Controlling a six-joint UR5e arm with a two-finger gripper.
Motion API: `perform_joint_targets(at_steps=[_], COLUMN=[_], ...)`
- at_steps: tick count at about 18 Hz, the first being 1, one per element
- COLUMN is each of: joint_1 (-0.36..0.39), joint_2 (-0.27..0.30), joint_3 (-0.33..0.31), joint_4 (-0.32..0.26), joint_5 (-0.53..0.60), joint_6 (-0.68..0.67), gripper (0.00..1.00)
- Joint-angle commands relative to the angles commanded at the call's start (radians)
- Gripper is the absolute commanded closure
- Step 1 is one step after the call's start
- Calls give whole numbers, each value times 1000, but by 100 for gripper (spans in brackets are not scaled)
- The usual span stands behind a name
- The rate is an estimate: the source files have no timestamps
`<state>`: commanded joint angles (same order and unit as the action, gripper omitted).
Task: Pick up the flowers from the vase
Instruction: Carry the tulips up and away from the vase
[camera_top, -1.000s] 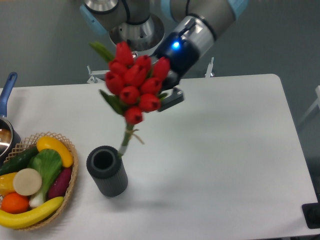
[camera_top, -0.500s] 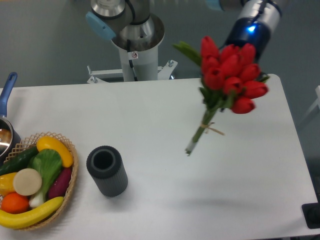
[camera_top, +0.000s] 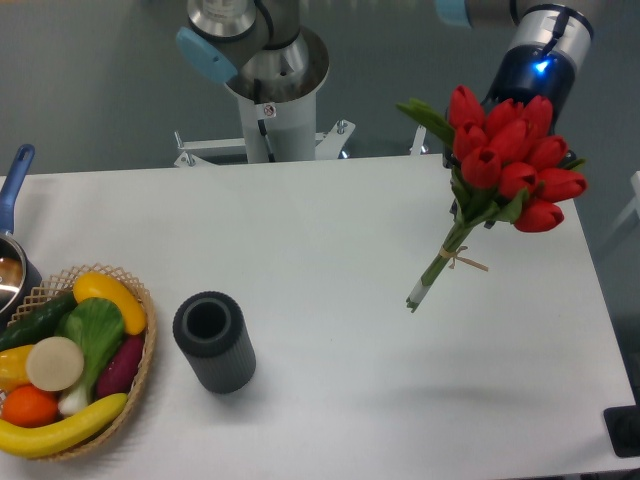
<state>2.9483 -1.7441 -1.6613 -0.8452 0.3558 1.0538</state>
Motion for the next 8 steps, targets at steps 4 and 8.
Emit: perform_joint_targets(at_steps=[4, 8], joint_1=[-2, 0], joint_2=[3, 6], joint_3=[-17, -17], joint_4=[3, 2], joint_5=[3, 3], joint_6=[3, 3], gripper=[58, 58])
